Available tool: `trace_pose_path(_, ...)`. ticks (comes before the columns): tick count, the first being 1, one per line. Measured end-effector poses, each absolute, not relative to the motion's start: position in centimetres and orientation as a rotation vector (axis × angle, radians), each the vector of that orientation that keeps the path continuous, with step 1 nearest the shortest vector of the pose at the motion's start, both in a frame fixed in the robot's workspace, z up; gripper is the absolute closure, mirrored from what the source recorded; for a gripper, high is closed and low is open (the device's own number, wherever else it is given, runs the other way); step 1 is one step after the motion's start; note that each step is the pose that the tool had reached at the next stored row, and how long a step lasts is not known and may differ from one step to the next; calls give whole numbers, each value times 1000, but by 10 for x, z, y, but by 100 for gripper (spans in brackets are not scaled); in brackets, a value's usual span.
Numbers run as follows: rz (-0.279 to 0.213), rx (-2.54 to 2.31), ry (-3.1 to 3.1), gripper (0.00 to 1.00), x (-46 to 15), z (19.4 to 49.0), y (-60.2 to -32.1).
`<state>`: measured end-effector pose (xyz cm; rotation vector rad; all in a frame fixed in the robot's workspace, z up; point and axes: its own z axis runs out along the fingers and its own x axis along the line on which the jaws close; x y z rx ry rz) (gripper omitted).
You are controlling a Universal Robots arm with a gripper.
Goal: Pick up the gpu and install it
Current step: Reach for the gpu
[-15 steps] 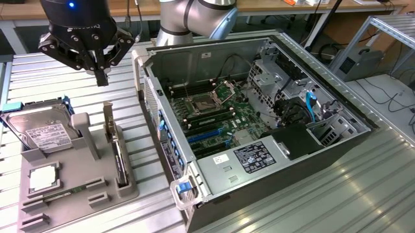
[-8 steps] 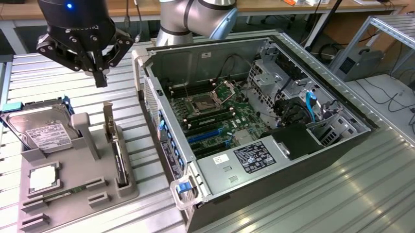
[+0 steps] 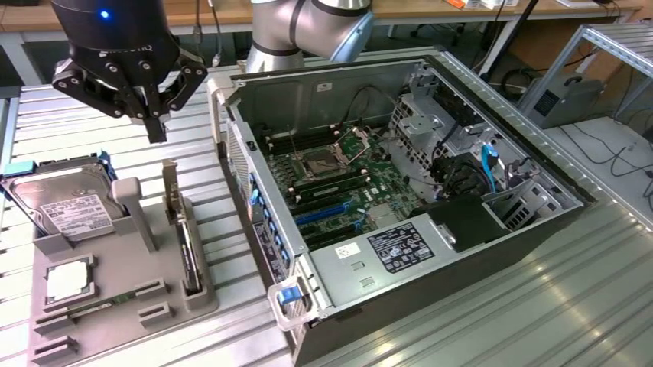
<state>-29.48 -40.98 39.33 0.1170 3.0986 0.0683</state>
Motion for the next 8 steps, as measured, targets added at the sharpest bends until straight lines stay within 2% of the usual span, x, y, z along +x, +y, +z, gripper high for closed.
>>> trace_pose_path(8,68,117,3099,89,-296,393,-426)
